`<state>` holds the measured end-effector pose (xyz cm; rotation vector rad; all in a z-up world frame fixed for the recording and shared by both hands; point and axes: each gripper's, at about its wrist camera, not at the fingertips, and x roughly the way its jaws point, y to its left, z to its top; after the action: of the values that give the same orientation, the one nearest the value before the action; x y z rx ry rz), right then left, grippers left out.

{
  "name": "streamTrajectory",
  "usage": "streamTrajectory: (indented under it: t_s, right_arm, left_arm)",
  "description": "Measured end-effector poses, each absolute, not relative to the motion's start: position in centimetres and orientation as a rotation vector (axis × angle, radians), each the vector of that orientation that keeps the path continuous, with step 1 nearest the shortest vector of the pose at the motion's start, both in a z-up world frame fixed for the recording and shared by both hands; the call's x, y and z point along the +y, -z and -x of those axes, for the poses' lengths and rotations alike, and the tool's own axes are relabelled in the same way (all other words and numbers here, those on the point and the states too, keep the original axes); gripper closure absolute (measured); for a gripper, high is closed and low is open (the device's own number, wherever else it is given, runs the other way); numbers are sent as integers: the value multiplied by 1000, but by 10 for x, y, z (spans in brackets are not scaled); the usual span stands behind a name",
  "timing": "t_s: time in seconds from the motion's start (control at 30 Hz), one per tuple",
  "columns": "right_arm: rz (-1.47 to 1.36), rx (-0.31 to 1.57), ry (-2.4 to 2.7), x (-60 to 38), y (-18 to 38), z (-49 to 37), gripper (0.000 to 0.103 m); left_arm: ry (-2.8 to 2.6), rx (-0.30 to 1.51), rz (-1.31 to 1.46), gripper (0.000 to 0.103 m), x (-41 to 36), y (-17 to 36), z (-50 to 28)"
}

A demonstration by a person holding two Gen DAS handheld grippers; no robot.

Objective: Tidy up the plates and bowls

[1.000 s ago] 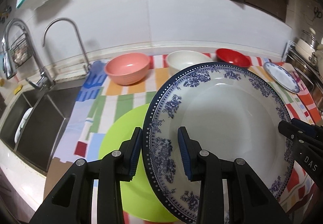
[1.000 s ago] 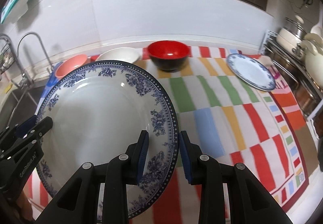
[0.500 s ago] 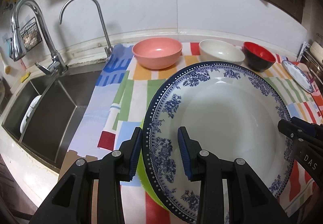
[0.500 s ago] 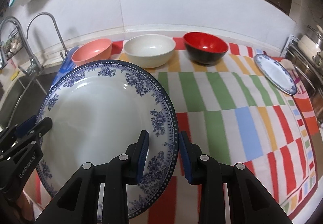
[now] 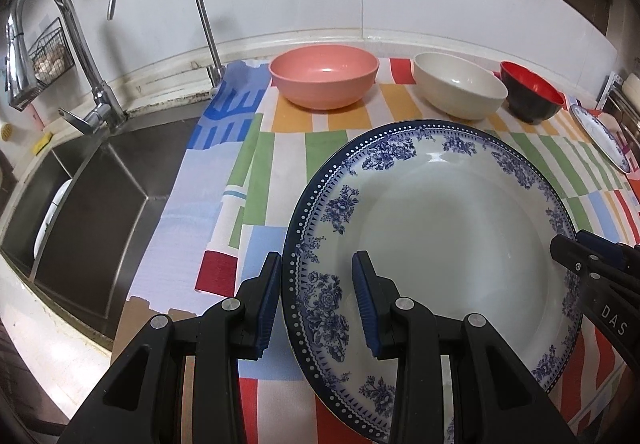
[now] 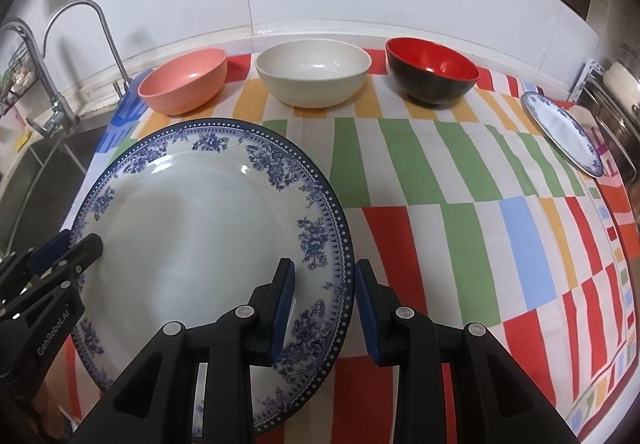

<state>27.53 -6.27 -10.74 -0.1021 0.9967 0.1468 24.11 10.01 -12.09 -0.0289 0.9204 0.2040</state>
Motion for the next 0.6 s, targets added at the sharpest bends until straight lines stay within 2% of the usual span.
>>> streamTrajectory:
  t_s: [0.6]
  right_arm:
    - [108,1038,-132,-61,121,-282,71]
  left_arm:
    - [-195,959,38,67,103,134,-250]
